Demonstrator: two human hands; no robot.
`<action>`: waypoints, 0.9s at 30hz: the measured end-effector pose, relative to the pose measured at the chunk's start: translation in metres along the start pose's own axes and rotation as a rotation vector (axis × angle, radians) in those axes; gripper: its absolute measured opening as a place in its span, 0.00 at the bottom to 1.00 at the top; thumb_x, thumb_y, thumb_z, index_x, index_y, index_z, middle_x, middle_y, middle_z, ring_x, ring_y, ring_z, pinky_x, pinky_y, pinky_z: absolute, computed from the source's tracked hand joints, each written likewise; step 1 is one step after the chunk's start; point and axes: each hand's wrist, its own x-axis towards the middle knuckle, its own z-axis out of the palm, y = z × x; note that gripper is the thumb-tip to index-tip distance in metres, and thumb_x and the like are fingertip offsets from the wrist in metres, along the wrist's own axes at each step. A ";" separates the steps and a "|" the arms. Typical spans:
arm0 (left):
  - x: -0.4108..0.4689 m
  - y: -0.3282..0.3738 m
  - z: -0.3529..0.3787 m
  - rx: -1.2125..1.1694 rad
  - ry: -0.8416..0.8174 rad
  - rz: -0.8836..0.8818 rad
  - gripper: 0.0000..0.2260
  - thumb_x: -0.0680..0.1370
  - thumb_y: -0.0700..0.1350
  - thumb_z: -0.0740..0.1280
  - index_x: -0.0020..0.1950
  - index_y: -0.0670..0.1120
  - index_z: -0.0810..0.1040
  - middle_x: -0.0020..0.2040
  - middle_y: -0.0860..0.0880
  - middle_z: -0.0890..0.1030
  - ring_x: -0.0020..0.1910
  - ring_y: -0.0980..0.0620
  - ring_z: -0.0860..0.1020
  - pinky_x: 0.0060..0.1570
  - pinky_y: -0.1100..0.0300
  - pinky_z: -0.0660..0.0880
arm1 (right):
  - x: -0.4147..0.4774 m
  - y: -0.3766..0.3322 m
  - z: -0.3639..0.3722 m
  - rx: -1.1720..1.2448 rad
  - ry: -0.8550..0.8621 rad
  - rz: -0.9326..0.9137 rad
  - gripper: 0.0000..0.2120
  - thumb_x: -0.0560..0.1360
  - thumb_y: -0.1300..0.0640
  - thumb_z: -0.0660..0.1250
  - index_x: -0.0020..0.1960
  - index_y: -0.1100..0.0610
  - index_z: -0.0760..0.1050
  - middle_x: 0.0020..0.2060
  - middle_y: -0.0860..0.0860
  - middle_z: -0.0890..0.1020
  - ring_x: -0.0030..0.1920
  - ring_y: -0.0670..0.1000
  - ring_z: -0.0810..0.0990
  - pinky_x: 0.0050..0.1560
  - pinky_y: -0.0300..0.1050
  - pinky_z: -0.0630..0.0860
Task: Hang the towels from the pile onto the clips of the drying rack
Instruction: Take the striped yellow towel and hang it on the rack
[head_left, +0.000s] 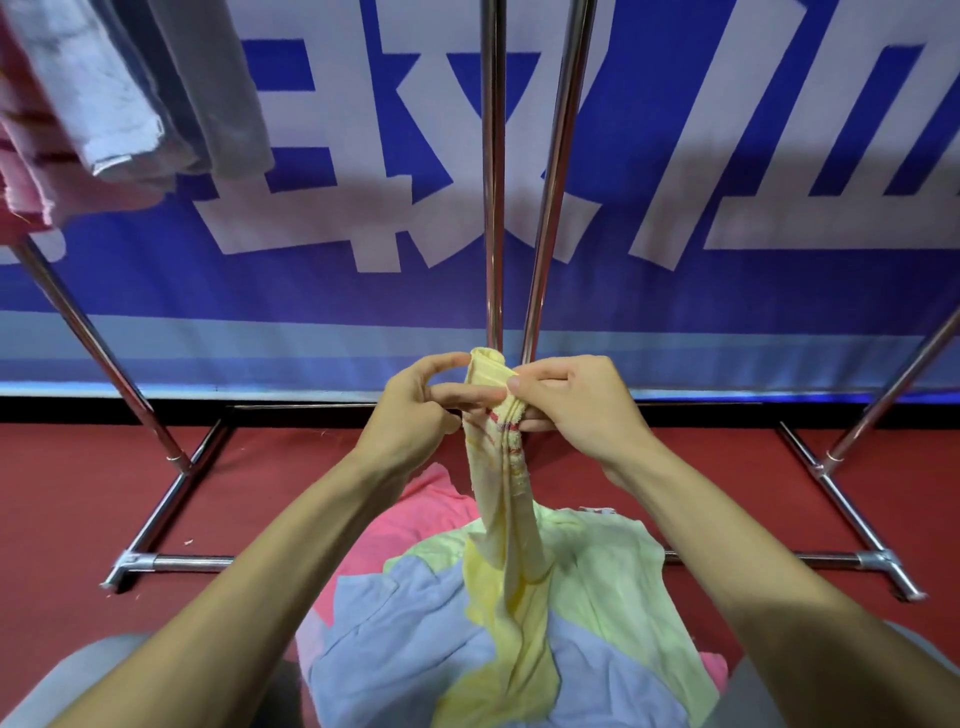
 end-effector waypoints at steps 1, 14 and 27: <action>-0.001 0.002 -0.002 -0.002 0.000 0.015 0.28 0.70 0.20 0.56 0.64 0.42 0.71 0.46 0.44 0.85 0.40 0.57 0.82 0.38 0.73 0.73 | 0.000 -0.001 -0.001 -0.030 -0.028 -0.011 0.05 0.76 0.62 0.67 0.44 0.55 0.81 0.34 0.52 0.84 0.36 0.46 0.83 0.44 0.45 0.82; -0.001 0.010 -0.005 0.162 -0.027 0.241 0.08 0.75 0.44 0.71 0.37 0.48 0.75 0.34 0.55 0.76 0.35 0.59 0.73 0.37 0.67 0.70 | 0.000 -0.011 -0.020 -0.268 0.026 -0.359 0.13 0.77 0.64 0.64 0.44 0.46 0.79 0.46 0.48 0.80 0.45 0.50 0.81 0.52 0.48 0.78; -0.003 0.088 0.012 0.134 0.037 0.395 0.04 0.77 0.44 0.68 0.51 0.50 0.81 0.41 0.57 0.84 0.41 0.64 0.80 0.41 0.69 0.76 | 0.011 -0.099 -0.027 -0.186 0.330 -0.410 0.09 0.73 0.64 0.67 0.44 0.51 0.83 0.40 0.46 0.85 0.44 0.47 0.83 0.53 0.51 0.80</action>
